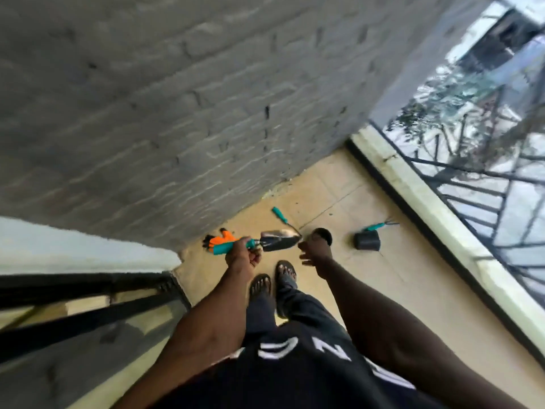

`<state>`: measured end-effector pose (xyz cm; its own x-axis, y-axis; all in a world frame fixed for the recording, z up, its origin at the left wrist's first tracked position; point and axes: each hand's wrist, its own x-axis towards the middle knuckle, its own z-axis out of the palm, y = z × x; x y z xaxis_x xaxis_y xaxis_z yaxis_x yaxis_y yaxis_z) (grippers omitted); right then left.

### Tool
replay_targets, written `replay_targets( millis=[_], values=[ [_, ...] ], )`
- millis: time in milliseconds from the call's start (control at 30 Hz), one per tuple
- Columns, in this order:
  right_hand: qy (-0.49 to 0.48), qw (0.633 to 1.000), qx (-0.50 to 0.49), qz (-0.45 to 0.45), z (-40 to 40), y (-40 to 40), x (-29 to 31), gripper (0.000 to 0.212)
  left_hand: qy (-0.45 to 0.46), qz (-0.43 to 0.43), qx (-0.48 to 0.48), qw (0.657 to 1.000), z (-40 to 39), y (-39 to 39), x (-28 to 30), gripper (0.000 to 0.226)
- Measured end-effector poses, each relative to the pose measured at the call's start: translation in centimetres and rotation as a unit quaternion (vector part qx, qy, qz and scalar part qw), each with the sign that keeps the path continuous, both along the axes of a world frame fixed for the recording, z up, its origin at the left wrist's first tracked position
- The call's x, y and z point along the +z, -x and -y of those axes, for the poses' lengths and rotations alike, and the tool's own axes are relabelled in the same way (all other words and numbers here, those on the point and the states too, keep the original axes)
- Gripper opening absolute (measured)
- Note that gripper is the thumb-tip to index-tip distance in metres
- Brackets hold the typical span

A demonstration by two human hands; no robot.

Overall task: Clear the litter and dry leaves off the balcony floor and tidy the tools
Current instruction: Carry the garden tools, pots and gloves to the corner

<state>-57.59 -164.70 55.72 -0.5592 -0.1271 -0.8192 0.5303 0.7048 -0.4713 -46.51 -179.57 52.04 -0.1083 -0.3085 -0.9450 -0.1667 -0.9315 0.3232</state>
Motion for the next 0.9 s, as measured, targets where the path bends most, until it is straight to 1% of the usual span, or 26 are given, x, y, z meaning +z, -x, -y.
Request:
replay_targets(
  millis=[33,67,133,233,333,433,500,533,600,633,700,767,833,900],
  values=[
    [0.029,0.996,-0.075,0.026,-1.5,-0.6,1.0,0.013,-0.009,-0.008,-0.043,0.999,-0.9,0.4,1.1,0.015],
    [0.059,0.989,-0.129,0.045,-2.7,-1.3,1.7,0.016,-0.016,-0.013,-0.079,0.997,-1.6,0.7,1.8,0.017],
    [0.115,0.97,-0.204,0.061,-4.9,-2.6,2.8,0.018,-0.027,-0.027,-0.152,0.988,-3.3,1.6,3.3,0.02],
    [0.167,0.93,-0.322,0.051,-8.0,-4.1,3.7,0.019,-0.035,-0.034,-0.249,0.967,-5.7,3.1,4.9,0.02],
    [0.171,0.896,-0.41,0.014,-11.7,-4.8,4.0,0.019,-0.043,-0.044,-0.321,0.945,-8.9,4.9,6.0,0.017],
    [0.174,0.858,-0.484,-0.013,-16.6,-5.4,4.6,0.016,-0.037,-0.052,-0.404,0.913,-13.7,6.6,7.0,0.018],
    [0.173,0.83,-0.529,-0.033,-20.4,-6.2,4.7,0.013,-0.031,-0.046,-0.471,0.881,-17.5,7.5,7.5,0.021],
    [0.169,0.81,-0.559,-0.048,-23.2,-6.9,4.6,0.013,-0.029,-0.042,-0.515,0.856,-20.5,8.0,7.6,0.022],
    [0.158,0.793,-0.584,-0.068,-25.5,-7.1,4.7,0.013,-0.019,-0.04,-0.558,0.829,-22.5,8.7,7.0,0.027],
    [0.151,0.772,-0.612,-0.081,-28.2,-7.7,4.5,0.013,-0.015,-0.04,-0.598,0.8,-25.1,9.0,6.8,0.03],
    [0.122,0.744,-0.65,-0.097,-33.2,-8.6,4.0,0.016,0.006,-0.03,-0.669,0.743,-29.9,9.3,6.4,0.03],
    [0.092,0.727,-0.671,-0.112,-38.0,-9.2,3.4,0.021,0.042,-0.021,-0.736,0.676,-34.5,9.4,5.8,0.027],
    [0.067,0.713,-0.688,-0.115,-43.8,-10.1,3.1,0.02,0.096,-0.015,-0.798,0.595,-40.4,9.4,5.3,0.025],
    [0.03,0.71,-0.695,-0.115,-49.8,-11.2,3.3,0.016,0.145,-0.027,-0.852,0.503,-46.7,9.1,4.9,0.023]
  ],
)
